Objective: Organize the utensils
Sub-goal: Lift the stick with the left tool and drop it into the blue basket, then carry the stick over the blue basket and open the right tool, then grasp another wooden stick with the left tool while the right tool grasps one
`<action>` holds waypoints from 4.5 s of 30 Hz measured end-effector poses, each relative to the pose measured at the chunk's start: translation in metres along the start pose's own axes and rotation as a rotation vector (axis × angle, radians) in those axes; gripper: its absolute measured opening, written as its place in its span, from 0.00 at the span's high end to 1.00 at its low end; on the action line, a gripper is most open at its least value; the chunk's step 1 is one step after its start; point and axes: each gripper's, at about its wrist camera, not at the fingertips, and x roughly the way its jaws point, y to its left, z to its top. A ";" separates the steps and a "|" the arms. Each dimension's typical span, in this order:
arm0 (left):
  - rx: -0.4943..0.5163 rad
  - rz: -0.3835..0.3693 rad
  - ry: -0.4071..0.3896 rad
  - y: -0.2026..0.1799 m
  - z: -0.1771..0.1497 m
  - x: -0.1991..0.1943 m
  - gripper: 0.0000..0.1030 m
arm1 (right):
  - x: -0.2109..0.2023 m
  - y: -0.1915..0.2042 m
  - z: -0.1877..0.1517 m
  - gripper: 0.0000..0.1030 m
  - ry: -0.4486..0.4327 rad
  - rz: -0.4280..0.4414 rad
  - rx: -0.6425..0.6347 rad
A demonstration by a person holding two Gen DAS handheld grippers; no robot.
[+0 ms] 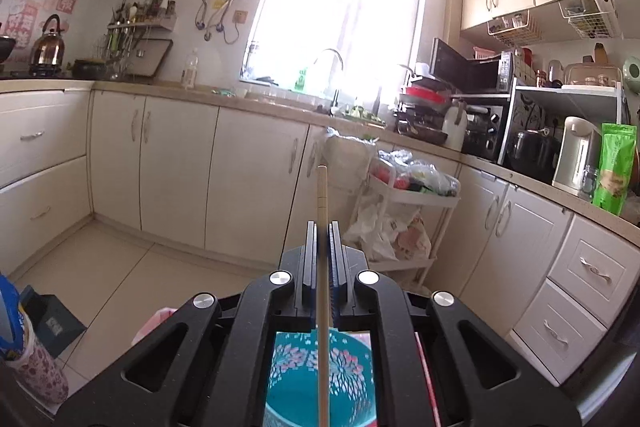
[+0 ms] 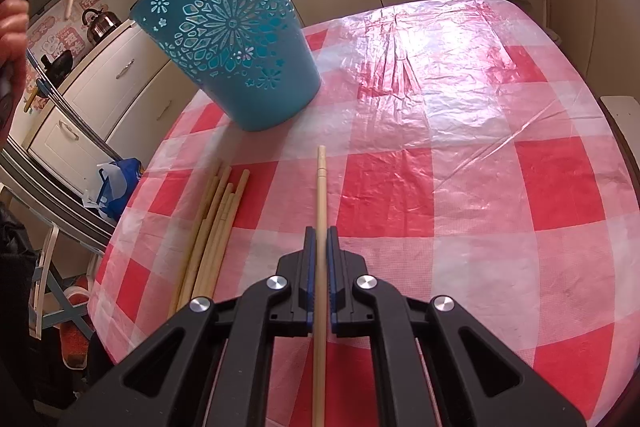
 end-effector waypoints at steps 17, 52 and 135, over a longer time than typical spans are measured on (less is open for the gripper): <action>-0.042 0.119 0.001 0.014 -0.065 0.062 0.95 | -0.002 -0.002 0.000 0.94 -0.006 -0.008 0.012; -0.068 0.231 0.259 0.098 -0.187 -0.064 0.41 | -0.101 0.049 0.053 0.94 -0.415 0.133 -0.014; 0.160 0.259 0.768 0.054 -0.275 -0.028 0.34 | 0.021 0.060 -0.003 0.92 0.046 -0.134 -0.230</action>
